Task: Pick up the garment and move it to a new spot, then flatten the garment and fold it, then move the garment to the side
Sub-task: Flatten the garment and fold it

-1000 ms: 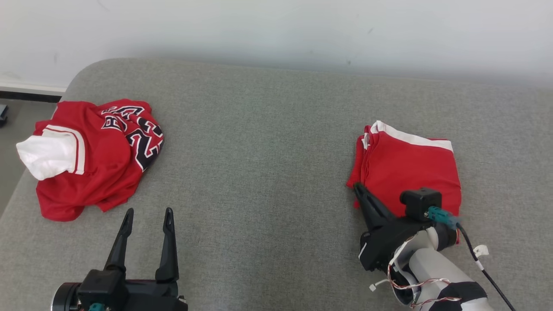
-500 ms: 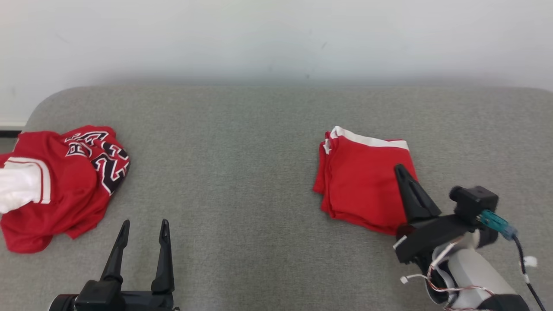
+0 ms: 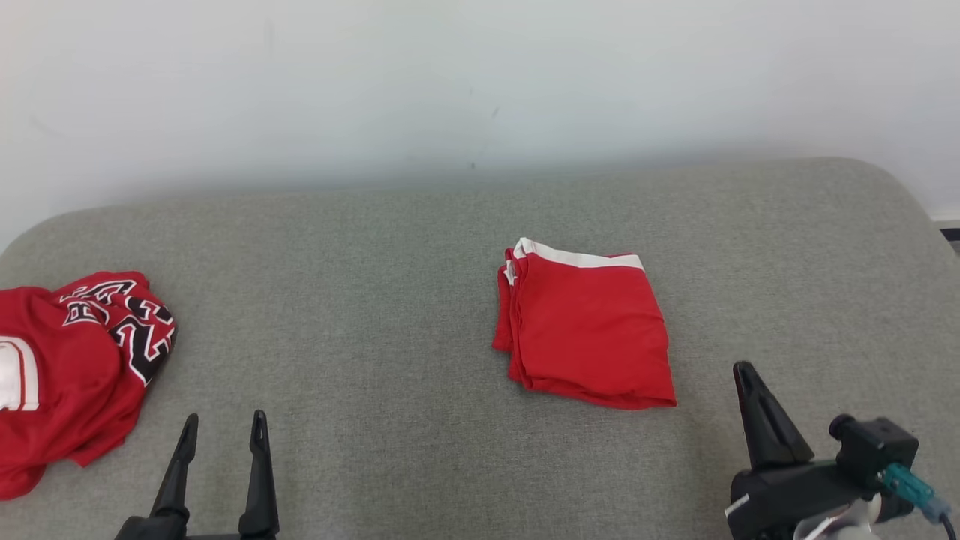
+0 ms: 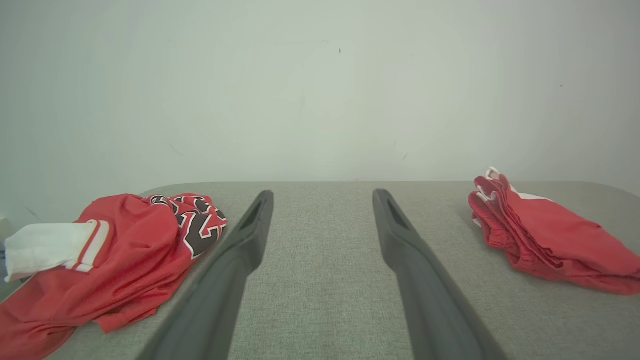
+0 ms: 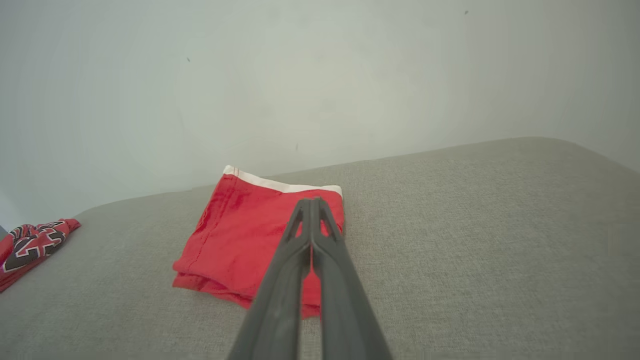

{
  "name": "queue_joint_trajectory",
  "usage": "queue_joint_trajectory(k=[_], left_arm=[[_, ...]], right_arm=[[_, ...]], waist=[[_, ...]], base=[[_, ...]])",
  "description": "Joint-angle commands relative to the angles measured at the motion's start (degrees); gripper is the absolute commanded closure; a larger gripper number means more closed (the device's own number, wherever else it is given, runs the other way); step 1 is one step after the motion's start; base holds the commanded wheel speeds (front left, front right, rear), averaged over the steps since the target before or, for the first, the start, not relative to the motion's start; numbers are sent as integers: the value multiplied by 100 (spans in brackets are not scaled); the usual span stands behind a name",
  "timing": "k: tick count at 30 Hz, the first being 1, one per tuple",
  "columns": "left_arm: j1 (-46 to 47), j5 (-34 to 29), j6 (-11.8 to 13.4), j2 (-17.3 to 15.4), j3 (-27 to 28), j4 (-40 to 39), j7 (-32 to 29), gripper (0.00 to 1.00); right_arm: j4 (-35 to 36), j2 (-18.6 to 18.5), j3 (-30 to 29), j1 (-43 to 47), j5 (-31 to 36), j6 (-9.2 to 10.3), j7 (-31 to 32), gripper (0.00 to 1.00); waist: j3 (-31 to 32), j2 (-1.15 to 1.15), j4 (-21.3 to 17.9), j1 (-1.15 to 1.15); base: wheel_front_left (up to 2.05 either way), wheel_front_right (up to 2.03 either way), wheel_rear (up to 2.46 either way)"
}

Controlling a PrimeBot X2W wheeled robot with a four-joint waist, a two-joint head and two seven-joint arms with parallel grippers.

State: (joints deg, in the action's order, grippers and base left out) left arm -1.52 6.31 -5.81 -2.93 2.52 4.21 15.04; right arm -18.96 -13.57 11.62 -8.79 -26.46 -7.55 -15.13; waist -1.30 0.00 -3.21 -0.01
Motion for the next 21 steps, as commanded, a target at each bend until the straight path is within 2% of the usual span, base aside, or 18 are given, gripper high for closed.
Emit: queue_joint_trajectory(k=[1, 2, 3, 4, 5, 6, 14, 21], left_arm=[[-95, -36, 10, 7, 8, -32, 20, 0], [-117, -41, 34, 5, 18, -46, 20, 0], [-153, -47, 60, 5, 22, -74, 20, 0], [-183, -47, 84, 6, 23, -96, 20, 0], [-211, -46, 103, 5, 27, -116, 20, 0], [-232, -52, 123, 5, 44, -126, 19, 0], [-367, -137, 144, 6, 151, -164, 20, 0], [-471, -254, 137, -6, 209, -139, 20, 0]], right_arm=[[53, -8, -20, 91, 76, 14, 0, 100], [119, 7, -41, 164, 101, 14, 0, 100], [185, 31, -71, 235, 157, 14, 0, 95], [243, 38, -118, 293, 235, 14, 0, 75], [298, 57, -163, 350, 305, 14, 0, 26], [367, 89, -217, 398, 389, 14, -1, 0], [756, 365, -582, 703, 919, 14, 0, 0], [802, 537, -750, 789, 1145, 14, 7, 0]], waist=[[45, 0, -46, 1], [52, 0, -52, 1], [60, 0, -56, 1], [65, 0, -57, 1], [70, 0, -55, 1], [76, 0, -53, 1], [135, 0, 29, 1], [160, 0, 101, 1]], base=[[0, 0, 0], [0, 0, 0], [0, 0, 0], [0, 0, 0], [0, 0, 0], [0, 0, 0], [0, 0, 0], [0, 0, 0]])
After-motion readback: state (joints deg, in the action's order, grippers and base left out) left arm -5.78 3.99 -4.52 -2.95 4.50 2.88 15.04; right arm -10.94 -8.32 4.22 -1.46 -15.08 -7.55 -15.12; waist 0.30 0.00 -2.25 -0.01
